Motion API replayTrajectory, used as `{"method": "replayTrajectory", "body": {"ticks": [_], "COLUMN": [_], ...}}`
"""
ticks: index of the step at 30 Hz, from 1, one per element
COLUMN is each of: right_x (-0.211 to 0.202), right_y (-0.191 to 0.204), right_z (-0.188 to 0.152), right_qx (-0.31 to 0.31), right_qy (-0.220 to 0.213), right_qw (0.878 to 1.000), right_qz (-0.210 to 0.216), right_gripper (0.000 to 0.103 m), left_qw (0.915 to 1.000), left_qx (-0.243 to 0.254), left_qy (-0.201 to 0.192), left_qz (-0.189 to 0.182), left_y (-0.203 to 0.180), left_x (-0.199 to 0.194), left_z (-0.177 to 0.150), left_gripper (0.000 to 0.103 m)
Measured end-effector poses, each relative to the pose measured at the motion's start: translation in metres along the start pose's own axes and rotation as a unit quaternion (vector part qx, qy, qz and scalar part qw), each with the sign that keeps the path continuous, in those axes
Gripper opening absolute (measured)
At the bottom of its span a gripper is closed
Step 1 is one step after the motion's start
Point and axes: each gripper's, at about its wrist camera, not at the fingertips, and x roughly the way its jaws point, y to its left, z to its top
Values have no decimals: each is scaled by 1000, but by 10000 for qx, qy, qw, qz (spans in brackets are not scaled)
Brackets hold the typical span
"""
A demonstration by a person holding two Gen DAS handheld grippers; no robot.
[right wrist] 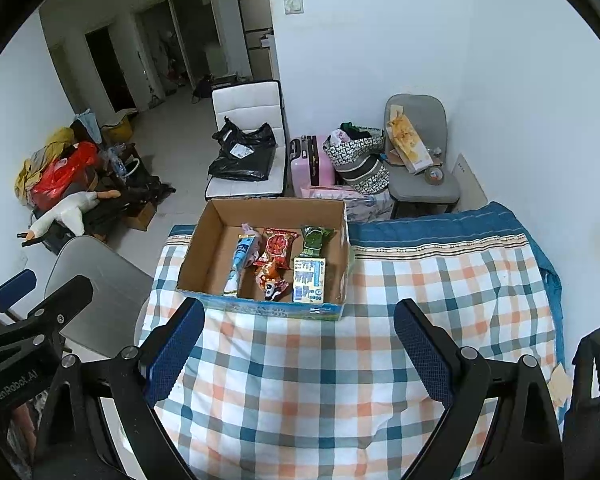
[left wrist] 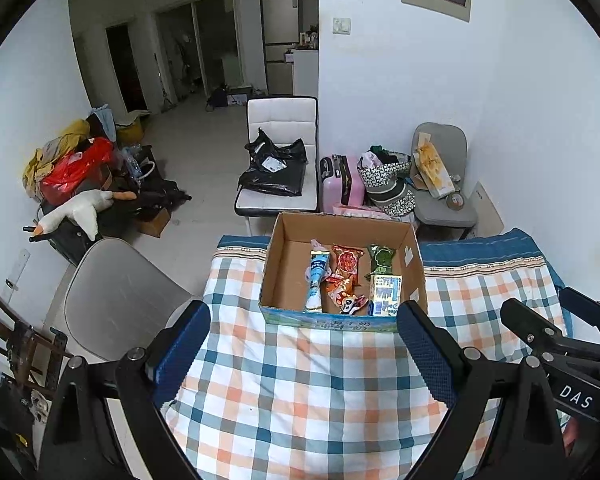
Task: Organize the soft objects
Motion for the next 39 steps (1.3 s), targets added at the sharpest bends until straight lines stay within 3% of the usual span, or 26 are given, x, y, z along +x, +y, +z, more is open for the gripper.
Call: {"method": "replayTrajectory", "body": {"ticks": [39], "right_x": [-43], "right_y": [2], "right_z": [9], "right_qx": [15], "right_qy": [-364], "right_qw": [9990], "right_qz": [-262], "right_gripper": [97], "left_qw": [9998], "left_qx": [-55], "left_qy": [-213], "left_qz": [4], "left_y": [8], "left_x": [-28], "left_z": [0], "left_gripper": [96]}}
